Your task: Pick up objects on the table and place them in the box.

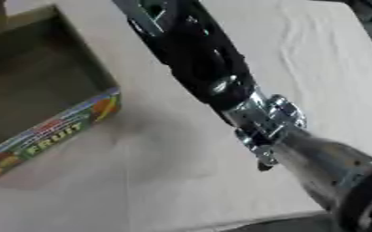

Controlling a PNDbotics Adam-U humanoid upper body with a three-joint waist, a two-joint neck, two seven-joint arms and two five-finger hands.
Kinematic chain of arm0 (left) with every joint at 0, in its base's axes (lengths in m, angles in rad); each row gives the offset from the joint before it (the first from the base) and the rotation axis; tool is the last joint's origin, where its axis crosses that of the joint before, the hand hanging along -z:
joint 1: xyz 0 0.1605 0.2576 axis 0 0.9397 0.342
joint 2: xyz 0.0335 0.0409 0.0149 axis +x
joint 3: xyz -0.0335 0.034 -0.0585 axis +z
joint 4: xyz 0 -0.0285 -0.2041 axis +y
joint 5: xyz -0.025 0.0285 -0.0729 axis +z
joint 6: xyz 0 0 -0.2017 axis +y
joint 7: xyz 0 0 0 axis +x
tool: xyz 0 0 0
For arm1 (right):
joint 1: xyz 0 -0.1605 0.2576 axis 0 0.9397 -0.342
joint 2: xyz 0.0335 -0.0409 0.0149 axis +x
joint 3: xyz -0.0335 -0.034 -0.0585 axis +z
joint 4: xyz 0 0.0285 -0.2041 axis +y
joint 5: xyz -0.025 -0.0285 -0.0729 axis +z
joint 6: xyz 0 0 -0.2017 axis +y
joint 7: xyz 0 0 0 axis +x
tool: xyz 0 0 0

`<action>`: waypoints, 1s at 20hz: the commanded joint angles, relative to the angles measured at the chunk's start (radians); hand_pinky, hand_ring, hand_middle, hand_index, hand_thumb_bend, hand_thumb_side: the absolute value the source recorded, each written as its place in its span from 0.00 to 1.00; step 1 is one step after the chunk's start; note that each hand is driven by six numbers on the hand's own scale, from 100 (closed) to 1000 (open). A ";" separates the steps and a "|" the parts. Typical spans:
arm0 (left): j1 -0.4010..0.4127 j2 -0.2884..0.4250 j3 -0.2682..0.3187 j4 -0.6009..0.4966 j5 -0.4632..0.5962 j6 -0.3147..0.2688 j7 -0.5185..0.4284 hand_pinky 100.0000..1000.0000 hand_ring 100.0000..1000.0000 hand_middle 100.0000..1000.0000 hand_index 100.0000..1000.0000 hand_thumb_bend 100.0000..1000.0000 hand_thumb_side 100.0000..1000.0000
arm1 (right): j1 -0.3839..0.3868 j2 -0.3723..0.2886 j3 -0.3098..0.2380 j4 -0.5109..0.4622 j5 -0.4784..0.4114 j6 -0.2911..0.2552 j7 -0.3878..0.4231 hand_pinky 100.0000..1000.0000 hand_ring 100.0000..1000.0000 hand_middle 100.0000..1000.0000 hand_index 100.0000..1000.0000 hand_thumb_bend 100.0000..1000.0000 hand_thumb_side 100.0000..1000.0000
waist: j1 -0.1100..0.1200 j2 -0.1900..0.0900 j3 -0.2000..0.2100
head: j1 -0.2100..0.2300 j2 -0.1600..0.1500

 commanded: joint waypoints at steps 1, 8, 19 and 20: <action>-0.016 0.040 -0.001 -0.015 0.008 -0.007 -0.004 0.62 0.67 0.60 0.80 0.00 0.42 | -0.009 0.023 0.004 0.030 0.052 -0.016 -0.014 0.72 0.49 0.41 0.57 0.00 0.16 | 0.007 -0.023 0.007 | -0.011 -0.003; -0.023 0.037 -0.001 -0.015 0.013 -0.009 -0.014 0.62 0.67 0.59 0.80 0.00 0.42 | 0.029 0.083 0.043 0.085 0.212 -0.058 -0.048 0.73 0.49 0.41 0.57 0.00 0.08 | 0.000 -0.018 0.020 | -0.019 -0.001; -0.021 0.036 0.002 -0.015 0.010 -0.004 -0.020 0.61 0.67 0.60 0.80 0.00 0.43 | 0.075 0.103 0.106 0.136 0.394 -0.122 -0.032 0.77 0.63 0.58 0.71 0.00 0.12 | -0.003 -0.014 0.018 | -0.007 0.008; -0.020 0.036 0.003 -0.015 0.009 -0.004 -0.020 0.61 0.67 0.60 0.80 0.00 0.43 | 0.076 0.101 0.107 0.136 0.405 -0.121 -0.023 0.78 0.68 0.66 0.76 0.00 0.13 | -0.003 -0.014 0.017 | -0.006 0.010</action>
